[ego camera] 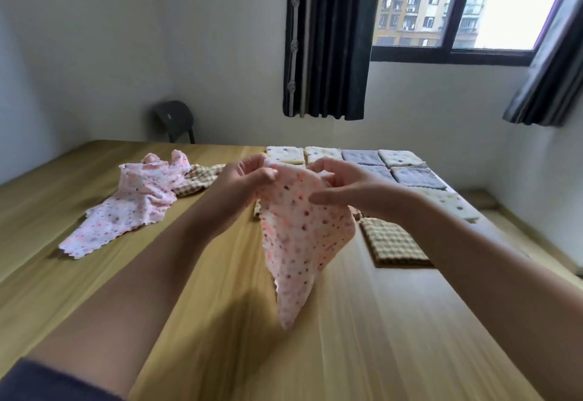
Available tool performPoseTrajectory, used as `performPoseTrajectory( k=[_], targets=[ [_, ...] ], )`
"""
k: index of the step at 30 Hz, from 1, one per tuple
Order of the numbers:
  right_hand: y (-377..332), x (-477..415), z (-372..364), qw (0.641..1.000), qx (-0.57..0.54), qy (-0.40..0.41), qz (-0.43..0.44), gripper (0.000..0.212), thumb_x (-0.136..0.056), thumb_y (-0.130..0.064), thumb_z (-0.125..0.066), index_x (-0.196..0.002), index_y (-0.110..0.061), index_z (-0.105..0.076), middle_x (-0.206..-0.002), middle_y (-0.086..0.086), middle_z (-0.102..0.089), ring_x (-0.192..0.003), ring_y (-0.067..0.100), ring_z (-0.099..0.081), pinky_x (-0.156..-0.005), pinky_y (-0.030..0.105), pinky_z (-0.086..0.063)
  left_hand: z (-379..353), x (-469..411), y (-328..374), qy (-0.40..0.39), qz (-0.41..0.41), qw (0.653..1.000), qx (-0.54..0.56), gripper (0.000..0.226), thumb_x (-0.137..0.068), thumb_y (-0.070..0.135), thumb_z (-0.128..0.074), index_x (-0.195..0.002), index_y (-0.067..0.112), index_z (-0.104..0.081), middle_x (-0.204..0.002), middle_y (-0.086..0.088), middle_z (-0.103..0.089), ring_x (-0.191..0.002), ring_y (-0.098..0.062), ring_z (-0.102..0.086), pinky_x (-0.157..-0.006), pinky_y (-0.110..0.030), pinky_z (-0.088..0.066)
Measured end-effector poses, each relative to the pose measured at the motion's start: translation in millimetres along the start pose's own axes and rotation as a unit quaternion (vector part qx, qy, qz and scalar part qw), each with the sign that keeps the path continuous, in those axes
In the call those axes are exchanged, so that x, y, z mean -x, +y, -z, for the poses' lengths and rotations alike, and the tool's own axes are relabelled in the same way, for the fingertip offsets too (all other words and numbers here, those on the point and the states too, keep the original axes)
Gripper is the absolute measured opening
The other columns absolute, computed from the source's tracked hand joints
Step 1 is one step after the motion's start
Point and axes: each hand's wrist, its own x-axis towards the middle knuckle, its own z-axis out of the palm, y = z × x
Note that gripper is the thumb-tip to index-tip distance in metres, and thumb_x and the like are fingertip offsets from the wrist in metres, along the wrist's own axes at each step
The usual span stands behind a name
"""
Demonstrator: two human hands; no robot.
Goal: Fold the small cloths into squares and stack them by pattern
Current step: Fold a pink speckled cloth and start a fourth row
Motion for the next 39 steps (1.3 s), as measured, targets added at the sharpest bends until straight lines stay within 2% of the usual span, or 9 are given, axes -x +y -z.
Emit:
performPoseTrajectory(
  k=[4,9,14,18,24,28,31,34,39],
  targets=[
    [-3.5,12.2,13.7,0.996,0.017,-0.074,-0.053,0.064,-0.063,-0.053,-0.081,-0.105,-0.005,-0.066,-0.101,0.007,-0.069,-0.095,0.024,-0.067,-0.080,0.031,-0.055,0.4,-4.6,17.5,-0.009,0.000,0.999,0.050,0.016,-0.056,0.017,-0.064,-0.057,0.021,-0.049,-0.057,0.007,-0.046,-0.051,-0.005,-0.042,-0.045,-0.015,-0.036],
    [-4.8,17.7,23.0,0.983,-0.090,-0.147,-0.066,0.055,-0.071,-0.025,-0.078,-0.120,-0.005,-0.062,-0.117,0.017,-0.064,-0.108,0.032,-0.063,-0.089,0.039,-0.055,-1.6,-7.5,33.5,0.005,-0.021,1.000,0.021,0.019,-0.062,0.002,-0.056,-0.060,0.019,-0.048,-0.056,0.003,-0.050,-0.049,-0.006,-0.043,-0.043,-0.015,-0.034],
    [-2.5,18.7,21.5,0.979,-0.173,-0.097,-0.046,0.060,-0.074,-0.011,-0.072,-0.131,-0.006,-0.053,-0.122,0.017,-0.061,-0.112,0.032,-0.061,-0.088,0.040,-0.055,-8.6,-10.4,35.0,0.061,-0.003,0.994,-0.095,0.038,-0.071,0.008,-0.045,-0.106,0.015,-0.058,-0.073,0.003,-0.064,-0.062,-0.010,-0.054,-0.054,-0.017,-0.044],
    [-1.6,17.3,22.6,0.990,-0.101,-0.056,-0.080,0.022,-0.074,-0.020,-0.071,-0.095,-0.015,-0.066,-0.093,0.006,-0.069,-0.084,0.019,-0.068,-0.068,0.031,-0.057,-5.9,-15.8,28.3,0.134,-0.015,0.972,-0.195,0.009,-0.093,0.012,-0.057,-0.094,0.017,-0.064,-0.087,0.003,-0.065,-0.077,-0.008,-0.060,-0.066,-0.015,-0.050],
    [10.1,15.2,38.0,0.975,0.154,-0.025,-0.157,0.018,-0.085,-0.028,-0.072,-0.088,-0.011,-0.070,-0.086,-0.002,-0.071,-0.076,0.013,-0.068,-0.067,0.027,-0.054,7.0,-32.5,16.7,0.213,-0.055,0.925,-0.310,0.019,-0.095,0.028,-0.060,-0.092,0.010,-0.063,-0.081,0.007,-0.065,-0.071,-0.005,-0.058,-0.066,-0.018,-0.045],
    [11.5,11.9,51.4,0.974,0.122,0.182,-0.049,0.020,-0.087,-0.018,-0.069,-0.077,-0.003,-0.062,-0.075,0.000,-0.053,-0.071,0.013,-0.049,-0.064,0.025,-0.041,21.3,-52.6,22.7,0.298,-0.046,0.922,-0.241,0.016,-0.099,0.025,-0.052,-0.092,0.012,-0.058,-0.097,-0.008,-0.068,-0.095,-0.029,-0.064,-0.089,-0.041,-0.052],
    [2.5,20.3,67.0,0.958,0.030,0.282,0.047,0.020,-0.082,-0.014,-0.074,-0.089,0.002,-0.066,-0.078,0.005,-0.058,-0.076,0.016,-0.053,-0.070,0.028,-0.043,24.0,-56.4,40.7,0.311,-0.068,0.938,-0.135,0.014,-0.098,0.020,-0.053,-0.085,0.018,-0.059,-0.090,-0.007,-0.067,-0.082,-0.024,-0.063,-0.085,-0.042,-0.053],
    [-3.7,35.9,68.2,0.963,0.000,0.259,0.079,0.011,-0.077,-0.010,-0.075,-0.081,-0.007,-0.065,-0.069,-0.005,-0.061,-0.067,0.008,-0.057,-0.065,0.020,-0.046,16.1,-39.8,48.9,0.281,-0.079,0.951,-0.107,0.018,-0.098,0.013,-0.052,-0.082,0.019,-0.058,-0.073,0.005,-0.062,-0.066,-0.005,-0.058,-0.067,-0.024,-0.050],
    [23.9,66.5,41.9,0.991,-0.007,0.128,0.036,0.017,-0.077,-0.008,-0.073,-0.075,-0.013,-0.056,-0.061,-0.013,-0.055,-0.059,0.003,-0.050,-0.055,0.012,-0.043,6.7,21.4,15.6,0.196,0.013,0.977,-0.079,0.019,-0.097,0.006,-0.046,-0.084,0.014,-0.057,-0.071,-0.002,-0.062,-0.069,-0.014,-0.062,-0.063,-0.023,-0.054]
  ],
)
